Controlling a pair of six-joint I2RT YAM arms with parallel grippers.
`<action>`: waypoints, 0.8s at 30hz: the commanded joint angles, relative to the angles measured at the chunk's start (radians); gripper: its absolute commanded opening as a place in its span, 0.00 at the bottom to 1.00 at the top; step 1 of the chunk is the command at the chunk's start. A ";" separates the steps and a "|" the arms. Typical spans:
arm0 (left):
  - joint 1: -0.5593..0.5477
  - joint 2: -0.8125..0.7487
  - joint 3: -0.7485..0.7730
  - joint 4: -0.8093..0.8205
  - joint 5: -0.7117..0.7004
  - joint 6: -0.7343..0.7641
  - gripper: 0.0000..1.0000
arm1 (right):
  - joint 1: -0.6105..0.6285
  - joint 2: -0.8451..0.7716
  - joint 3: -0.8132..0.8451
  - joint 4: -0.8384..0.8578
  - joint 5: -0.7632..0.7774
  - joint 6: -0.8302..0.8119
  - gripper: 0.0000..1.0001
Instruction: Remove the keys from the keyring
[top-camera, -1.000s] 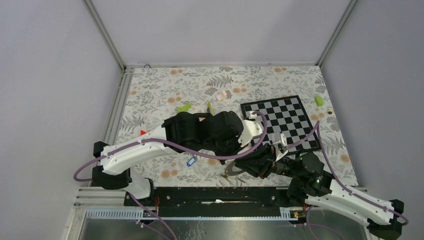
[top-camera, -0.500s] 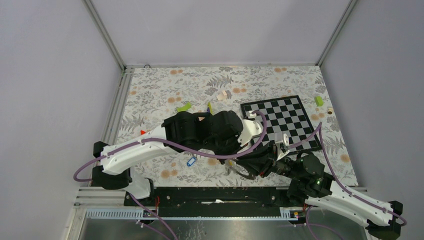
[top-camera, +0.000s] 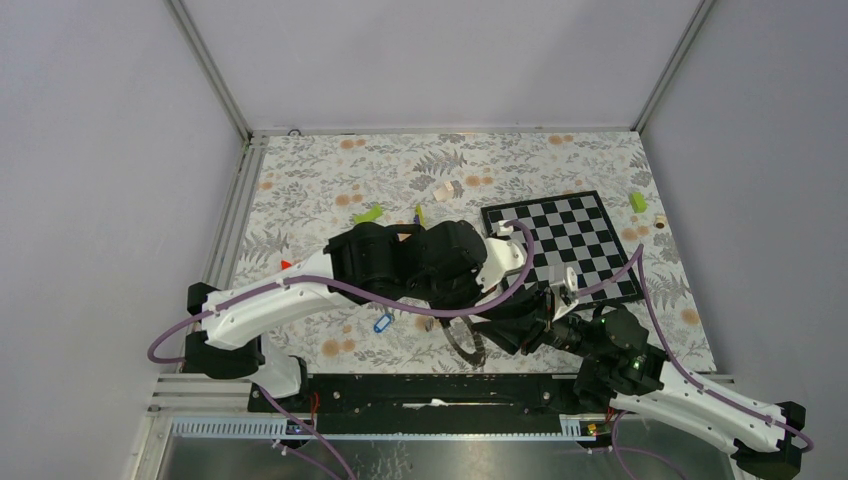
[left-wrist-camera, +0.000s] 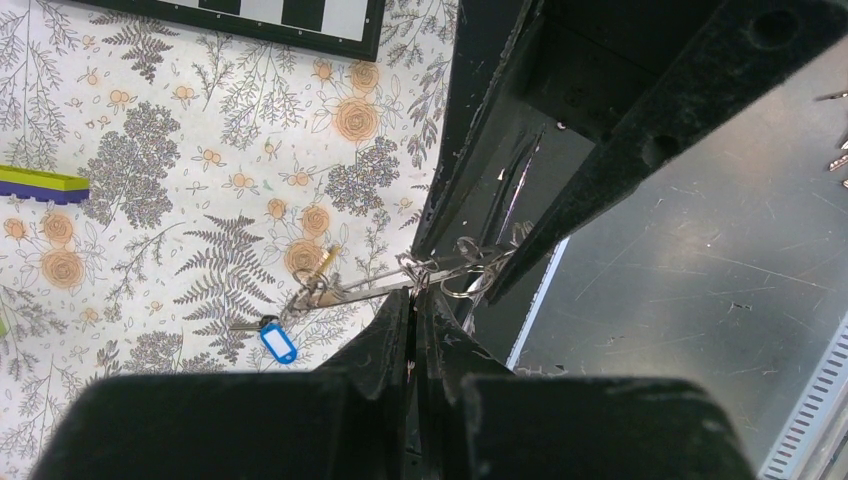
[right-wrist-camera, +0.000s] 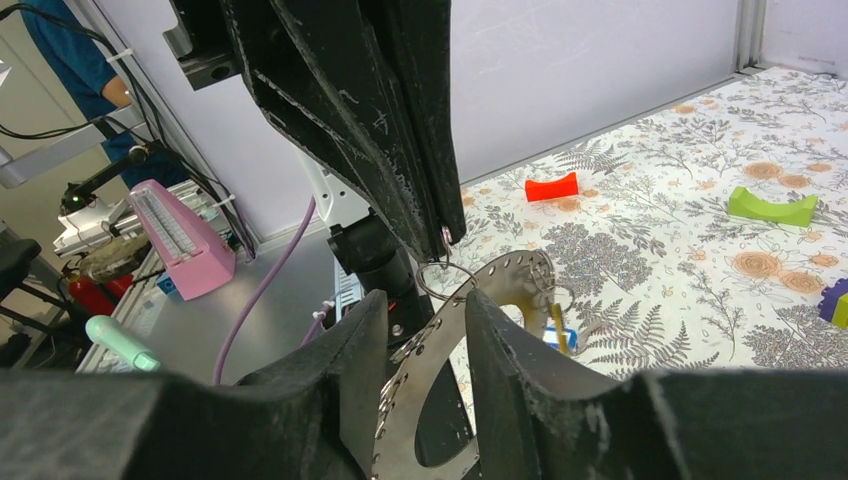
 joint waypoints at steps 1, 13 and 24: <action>0.004 0.005 0.056 0.044 0.013 -0.011 0.00 | -0.003 -0.006 0.002 0.038 -0.020 -0.001 0.45; 0.008 0.009 0.051 0.041 -0.006 -0.025 0.00 | -0.002 -0.065 0.102 -0.137 -0.032 -0.140 0.56; 0.019 0.044 0.086 0.014 -0.082 -0.116 0.00 | -0.003 -0.103 0.142 -0.196 0.057 -0.293 0.52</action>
